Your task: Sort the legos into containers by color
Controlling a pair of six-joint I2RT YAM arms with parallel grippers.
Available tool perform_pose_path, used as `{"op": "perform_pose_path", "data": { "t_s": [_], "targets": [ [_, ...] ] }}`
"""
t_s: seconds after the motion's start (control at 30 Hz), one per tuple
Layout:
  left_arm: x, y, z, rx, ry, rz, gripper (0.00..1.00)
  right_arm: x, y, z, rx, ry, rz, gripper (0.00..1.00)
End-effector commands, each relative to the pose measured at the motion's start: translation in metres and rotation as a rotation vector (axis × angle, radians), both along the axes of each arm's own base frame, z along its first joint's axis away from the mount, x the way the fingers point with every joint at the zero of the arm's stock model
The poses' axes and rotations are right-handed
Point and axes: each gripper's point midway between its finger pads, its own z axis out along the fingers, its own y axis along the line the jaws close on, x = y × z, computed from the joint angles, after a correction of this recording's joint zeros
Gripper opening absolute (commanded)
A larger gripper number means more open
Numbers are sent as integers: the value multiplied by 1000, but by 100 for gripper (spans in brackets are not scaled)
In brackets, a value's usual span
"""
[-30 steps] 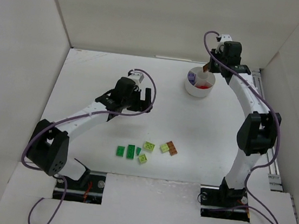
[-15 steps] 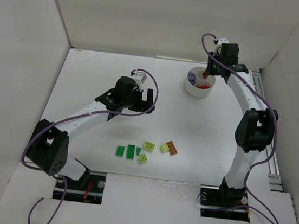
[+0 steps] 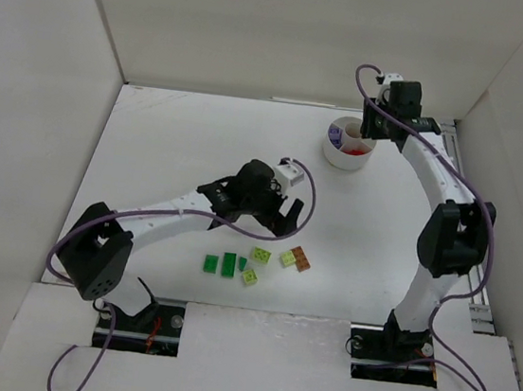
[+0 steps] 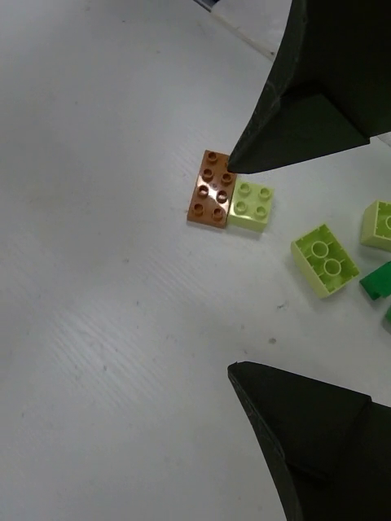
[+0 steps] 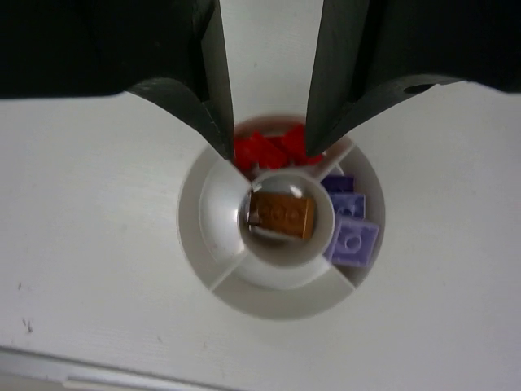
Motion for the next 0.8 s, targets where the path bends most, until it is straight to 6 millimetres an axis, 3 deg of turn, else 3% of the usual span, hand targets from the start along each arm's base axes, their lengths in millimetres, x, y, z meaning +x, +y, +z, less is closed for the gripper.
{"op": "perform_pose_path", "data": {
  "t_s": [0.0, 0.07, 0.1, 0.13, 0.17, 0.2, 0.27, 0.3, 0.4, 0.53, 0.63, 0.77],
  "targets": [
    [-19, -27, 7, 31, -120, -156, 100, -34, -3, 56, 20, -109, -16, 47],
    [-27, -40, -3, 74, -145, -216, 100, -64, -10, 52, 53, -106, -34, 47],
    [-33, -50, -2, 95, -152, -232, 100, -79, -16, 30, 53, -60, -50, 49],
    [-38, -50, -15, 136, -135, -236, 100, -85, -17, 46, 67, -96, -54, 50],
    [-36, -60, -8, 132, -140, -221, 100, -99, -25, 28, 60, -63, -68, 50],
    [-43, -68, -22, 153, -109, -225, 100, -113, -26, 43, 79, -99, -76, 52],
    [-46, -73, -32, 184, -111, -214, 100, -133, -37, 34, 90, -85, -101, 55],
    [-49, -76, -40, 195, -101, -209, 100, -146, -39, 47, 95, -119, -99, 56],
    [-50, -80, -47, 212, -111, -165, 100, -165, -40, 44, 110, -126, -86, 58],
    [-45, -71, -69, 270, -96, -113, 100, -186, -44, 53, 117, -148, -87, 59],
    [-45, -71, -72, 281, -97, -97, 100, -191, -48, 54, 117, -150, -97, 59],
    [-62, -76, -81, 312, -102, -131, 100, -193, -52, 53, 108, -152, -103, 61]
  ]
}}
